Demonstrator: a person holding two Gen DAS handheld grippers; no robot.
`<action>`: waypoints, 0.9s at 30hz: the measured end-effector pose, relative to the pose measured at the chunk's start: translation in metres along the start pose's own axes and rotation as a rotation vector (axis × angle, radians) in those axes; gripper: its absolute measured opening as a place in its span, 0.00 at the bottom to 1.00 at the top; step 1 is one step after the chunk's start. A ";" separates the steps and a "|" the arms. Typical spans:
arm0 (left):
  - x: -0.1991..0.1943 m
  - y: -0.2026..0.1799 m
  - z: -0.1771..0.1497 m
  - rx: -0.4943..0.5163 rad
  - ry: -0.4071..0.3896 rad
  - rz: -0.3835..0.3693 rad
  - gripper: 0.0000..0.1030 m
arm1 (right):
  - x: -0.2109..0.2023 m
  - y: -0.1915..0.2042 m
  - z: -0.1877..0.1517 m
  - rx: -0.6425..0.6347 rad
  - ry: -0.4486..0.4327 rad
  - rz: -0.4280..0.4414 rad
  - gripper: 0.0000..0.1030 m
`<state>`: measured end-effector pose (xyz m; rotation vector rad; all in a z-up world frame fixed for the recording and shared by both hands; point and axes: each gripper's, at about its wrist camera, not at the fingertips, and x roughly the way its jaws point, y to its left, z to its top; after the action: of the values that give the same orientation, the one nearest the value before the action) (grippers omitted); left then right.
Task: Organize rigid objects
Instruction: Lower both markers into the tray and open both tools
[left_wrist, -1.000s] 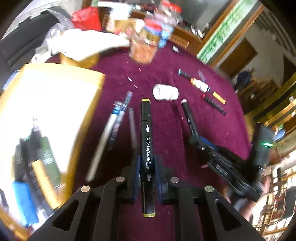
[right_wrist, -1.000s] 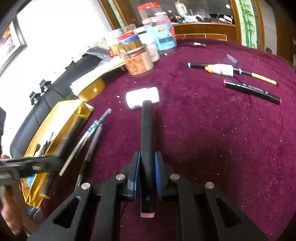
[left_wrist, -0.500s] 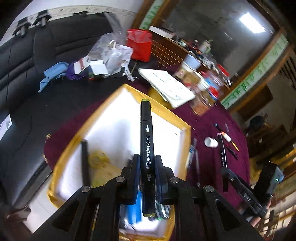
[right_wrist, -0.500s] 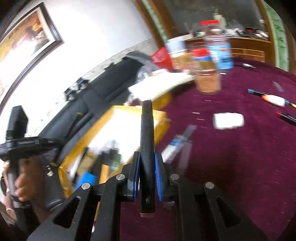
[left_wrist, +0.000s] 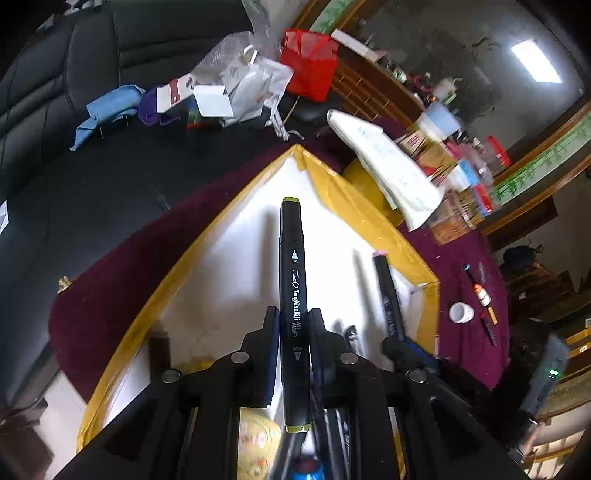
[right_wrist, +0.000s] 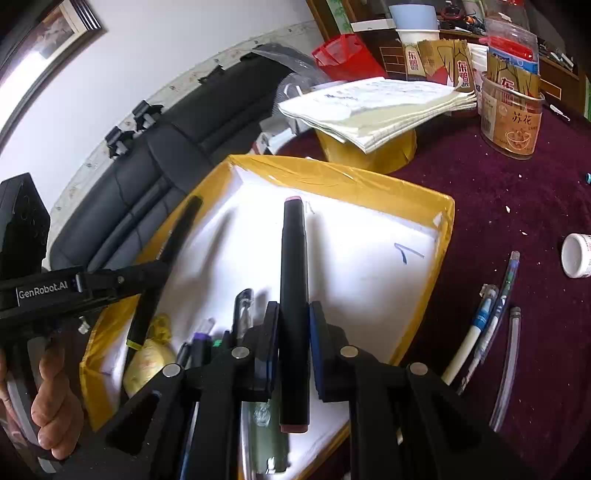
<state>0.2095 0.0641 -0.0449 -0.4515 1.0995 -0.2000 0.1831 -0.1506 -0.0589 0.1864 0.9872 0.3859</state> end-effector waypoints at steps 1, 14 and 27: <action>0.004 0.001 0.001 -0.003 0.006 0.015 0.14 | 0.001 0.001 0.001 -0.014 -0.005 -0.018 0.15; 0.020 0.001 -0.003 0.027 0.033 0.109 0.33 | 0.023 0.024 0.000 -0.184 0.032 -0.236 0.18; -0.071 -0.057 -0.070 0.176 -0.155 0.010 0.70 | -0.123 -0.070 -0.022 0.064 -0.219 -0.089 0.41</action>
<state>0.1188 0.0220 0.0114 -0.2987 0.9235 -0.2463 0.1207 -0.2642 0.0015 0.2369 0.7893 0.2462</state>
